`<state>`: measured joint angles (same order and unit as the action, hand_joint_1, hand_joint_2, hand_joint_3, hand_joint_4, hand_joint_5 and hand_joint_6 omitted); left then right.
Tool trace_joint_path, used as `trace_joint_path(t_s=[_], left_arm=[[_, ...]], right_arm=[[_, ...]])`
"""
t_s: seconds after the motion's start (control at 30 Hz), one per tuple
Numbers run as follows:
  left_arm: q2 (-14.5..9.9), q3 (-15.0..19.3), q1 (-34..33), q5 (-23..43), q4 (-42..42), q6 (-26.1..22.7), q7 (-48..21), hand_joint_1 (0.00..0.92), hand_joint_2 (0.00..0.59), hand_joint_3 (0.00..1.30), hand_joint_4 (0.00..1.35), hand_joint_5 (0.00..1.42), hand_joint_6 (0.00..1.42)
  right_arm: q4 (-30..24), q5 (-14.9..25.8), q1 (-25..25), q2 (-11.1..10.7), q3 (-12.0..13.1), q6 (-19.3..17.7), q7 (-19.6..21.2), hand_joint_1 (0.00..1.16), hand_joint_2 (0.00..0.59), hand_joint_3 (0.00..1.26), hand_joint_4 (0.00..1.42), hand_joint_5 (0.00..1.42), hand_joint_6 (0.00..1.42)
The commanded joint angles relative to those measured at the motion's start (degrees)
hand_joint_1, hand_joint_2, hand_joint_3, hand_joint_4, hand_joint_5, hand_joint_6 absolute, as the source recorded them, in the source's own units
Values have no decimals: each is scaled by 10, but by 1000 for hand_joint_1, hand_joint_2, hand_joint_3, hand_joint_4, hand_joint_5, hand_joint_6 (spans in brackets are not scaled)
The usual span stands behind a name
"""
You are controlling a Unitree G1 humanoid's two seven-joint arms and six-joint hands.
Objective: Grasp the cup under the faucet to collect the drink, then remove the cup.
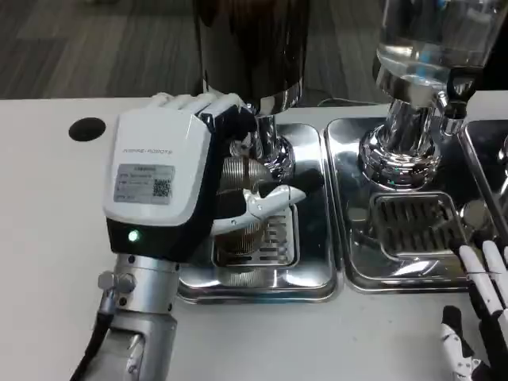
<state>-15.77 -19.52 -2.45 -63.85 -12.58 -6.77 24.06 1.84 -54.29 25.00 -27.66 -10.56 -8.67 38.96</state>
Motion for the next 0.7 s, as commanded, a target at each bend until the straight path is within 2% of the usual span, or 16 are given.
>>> trace_joint_path(t_s=[0.03, 0.17, 0.27, 0.5, 0.7], left_arm=[[0, 8, 11, -9, -4, -10, -5, 0, 74, 382, 240, 393, 308], [5, 7, 7, -11, -5, -17, -9, 0, 64, 248, 66, 288, 237], [6, 7, 4, -10, -6, -19, -7, 0, 55, 212, 6, 256, 208], [7, 17, 9, 2, -15, -16, -1, 0, 49, 157, 0, 207, 171], [-1, 60, 92, 43, -62, 13, 30, 0, 41, 128, 0, 160, 148]], right_arm=[[1, 2, 0, 1, -2, 1, -6, 91, 517, 75, 0, 0, 17], [2, 4, 1, 1, -1, 1, -7, 93, 514, 77, 0, 0, 17], [3, 6, 3, 1, 0, 0, -7, 93, 510, 81, 0, 0, 17], [4, 13, 2, -2, 2, -2, -6, 100, 504, 84, 0, 0, 17], [-6, 20, 5, -5, 8, -8, -9, 114, 468, 78, 0, 0, 17]])
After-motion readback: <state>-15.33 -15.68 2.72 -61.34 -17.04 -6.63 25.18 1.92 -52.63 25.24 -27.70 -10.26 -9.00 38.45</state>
